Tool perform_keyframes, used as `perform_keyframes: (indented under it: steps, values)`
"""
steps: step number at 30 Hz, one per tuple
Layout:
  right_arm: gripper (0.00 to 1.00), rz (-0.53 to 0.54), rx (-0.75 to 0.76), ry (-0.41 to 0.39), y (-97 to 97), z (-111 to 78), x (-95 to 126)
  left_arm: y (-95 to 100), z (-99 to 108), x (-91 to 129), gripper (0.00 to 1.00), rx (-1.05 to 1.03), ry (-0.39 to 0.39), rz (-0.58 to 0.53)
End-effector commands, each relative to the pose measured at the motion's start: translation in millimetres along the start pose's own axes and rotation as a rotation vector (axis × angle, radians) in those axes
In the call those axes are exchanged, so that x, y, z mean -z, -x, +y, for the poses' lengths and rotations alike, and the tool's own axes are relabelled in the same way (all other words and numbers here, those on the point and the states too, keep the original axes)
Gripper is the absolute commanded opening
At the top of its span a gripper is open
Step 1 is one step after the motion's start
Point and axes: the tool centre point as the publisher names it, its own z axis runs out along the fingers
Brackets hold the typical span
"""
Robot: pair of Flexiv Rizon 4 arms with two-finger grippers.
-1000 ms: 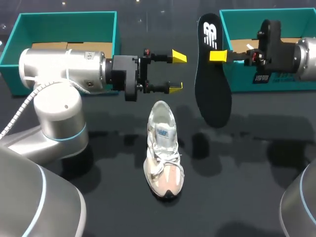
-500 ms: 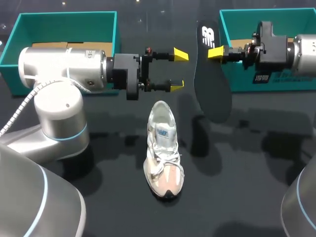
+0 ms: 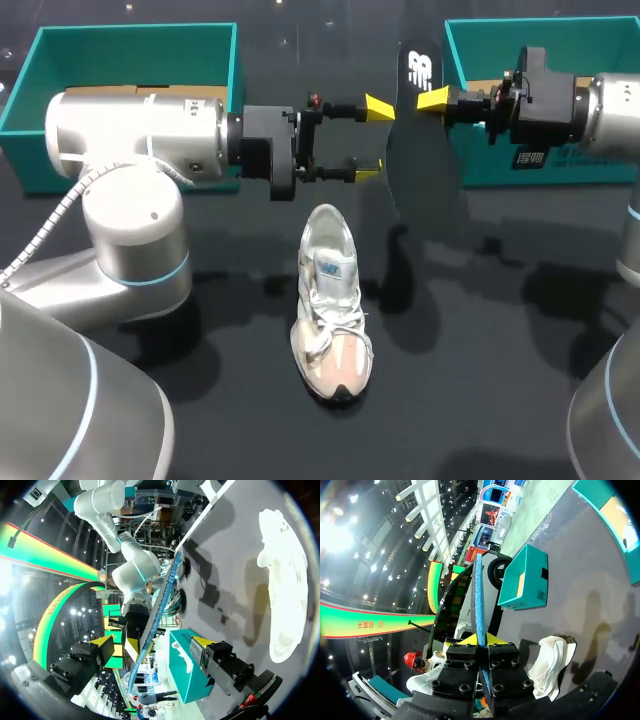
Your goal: Take the shoe out of the shoebox, open the shoe tongue, remove and reinsert the insole, then place the shoe into the shoebox
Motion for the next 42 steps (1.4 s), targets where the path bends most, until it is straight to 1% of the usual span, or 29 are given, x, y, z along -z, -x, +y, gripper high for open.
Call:
perform_keyframes:
  steps: [1,7,9,10,13,15,16,18,19,25,28,33,35,38,42]
  values:
    - [0.0,-0.004,-0.003,-0.007,3.6,2.9,-10,0.9,6,-9,1.0,-0.001,-0.005,0.004]
    - [0.0,-0.004,-0.003,-0.007,3.6,2.9,-10,0.9,6,-9,1.0,-0.001,-0.005,0.004]
    - [0.0,-0.013,-0.062,-0.012,6.4,5.0,-12,-0.1,6,-11,0.99,-0.001,-0.004,0.005]
    - [0.0,-0.019,-0.089,-0.018,8.3,6.5,-14,-0.9,7,-13,0.87,0.001,-0.004,0.007]
    - [0.0,-0.023,-0.147,-0.024,11.1,10.2,-19,-0.8,4,-16,0.68,0.0,-0.001,0.008]
    - [0.0,-0.022,-0.169,-0.032,12.3,12.2,-22,-1.0,3,-18,0.59,-0.001,0.001,0.008]
    - [0.0,-0.023,-0.18,-0.039,12.6,13.5,-23,-1.4,4,-19,0.58,-0.003,0.003,0.009]
    - [0.0,-0.031,-0.19,-0.043,13.7,14.8,-25,-2.0,4,-22,0.49,-0.005,0.006,0.013]
    - [0.0,-0.031,-0.193,-0.044,14.1,15.2,-25,-2.2,4,-23,0.48,-0.006,0.006,0.013]
    - [0.0,-0.031,-0.211,-0.046,14.4,16.3,-25,-4.7,7,-27,0.47,-0.008,0.013,0.022]
    - [0.0,-0.03,-0.214,-0.044,14.2,9.4,-19,-6.3,7,-29,0.48,-0.008,0.019,0.026]
    - [0.0,-0.031,-0.222,-0.039,14.8,6.2,-17,-8.7,8,-31,0.47,-0.009,0.033,0.031]
    - [0.0,-0.03,-0.226,-0.039,15.1,5.9,-17,-9.5,8,-31,0.45,-0.009,0.036,0.031]
    - [0.0,-0.03,-0.231,-0.038,15.8,7.0,-17,-10.7,7,-32,0.39,-0.01,0.038,0.033]
    - [0.0,-0.031,-0.235,-0.037,16.0,8.5,-18,-13.1,8,-32,0.36,-0.008,0.039,0.039]
